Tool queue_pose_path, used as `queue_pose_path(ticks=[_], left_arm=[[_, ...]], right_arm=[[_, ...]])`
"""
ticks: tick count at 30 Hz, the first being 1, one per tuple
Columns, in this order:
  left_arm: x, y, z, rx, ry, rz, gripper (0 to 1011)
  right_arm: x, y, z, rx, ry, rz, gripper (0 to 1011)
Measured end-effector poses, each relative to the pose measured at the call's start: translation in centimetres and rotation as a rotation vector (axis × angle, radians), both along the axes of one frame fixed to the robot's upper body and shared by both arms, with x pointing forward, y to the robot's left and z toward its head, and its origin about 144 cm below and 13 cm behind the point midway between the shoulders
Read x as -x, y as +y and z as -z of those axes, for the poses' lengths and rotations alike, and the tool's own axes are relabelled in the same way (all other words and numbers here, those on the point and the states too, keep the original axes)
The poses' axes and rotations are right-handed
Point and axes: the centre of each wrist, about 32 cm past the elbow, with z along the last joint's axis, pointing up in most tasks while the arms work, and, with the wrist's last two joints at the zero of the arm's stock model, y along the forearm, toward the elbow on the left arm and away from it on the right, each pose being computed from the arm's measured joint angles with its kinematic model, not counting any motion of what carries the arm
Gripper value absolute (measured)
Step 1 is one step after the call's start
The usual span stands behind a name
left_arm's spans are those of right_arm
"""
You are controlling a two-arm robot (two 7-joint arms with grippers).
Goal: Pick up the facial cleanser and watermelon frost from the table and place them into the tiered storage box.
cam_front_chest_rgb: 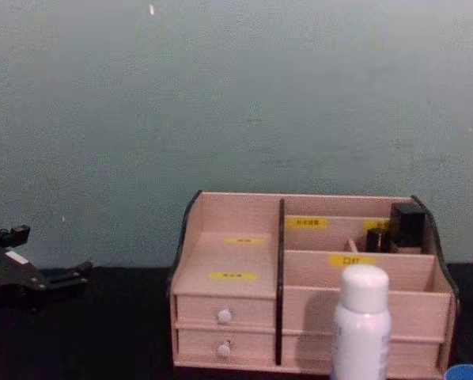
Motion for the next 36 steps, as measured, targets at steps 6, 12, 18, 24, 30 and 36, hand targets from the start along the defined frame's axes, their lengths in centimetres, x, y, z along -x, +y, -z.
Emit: queue_pose_path(ticks=[6, 12, 18, 24, 30, 36], left_arm=[[0.0, 0.0, 0.0, 0.000, 0.000, 0.000, 1001], [0.0, 0.0, 0.0, 0.000, 0.000, 0.000, 1001], [0.0, 0.0, 0.0, 0.000, 0.000, 0.000, 1001], [0.0, 0.0, 0.0, 0.000, 0.000, 0.000, 1001], [0.0, 0.0, 0.0, 0.000, 0.000, 0.000, 1001], [0.0, 0.0, 0.0, 0.000, 0.000, 0.000, 1001]], right_arm=[[0.9, -0.6, -0.7, -0.013, -0.017, -0.020, 1002], [2.5, -1.1, -1.5, -0.001, -0.042, -0.090, 1003], [3.8, -1.5, -1.9, 0.012, -0.035, -0.185, 1002], [4.8, -1.8, -2.2, 0.002, -0.010, -0.304, 1002], [5.3, -1.8, -2.0, -0.025, 0.030, -0.431, 1002], [5.2, -1.4, -1.6, -0.057, 0.068, -0.516, 1002]])
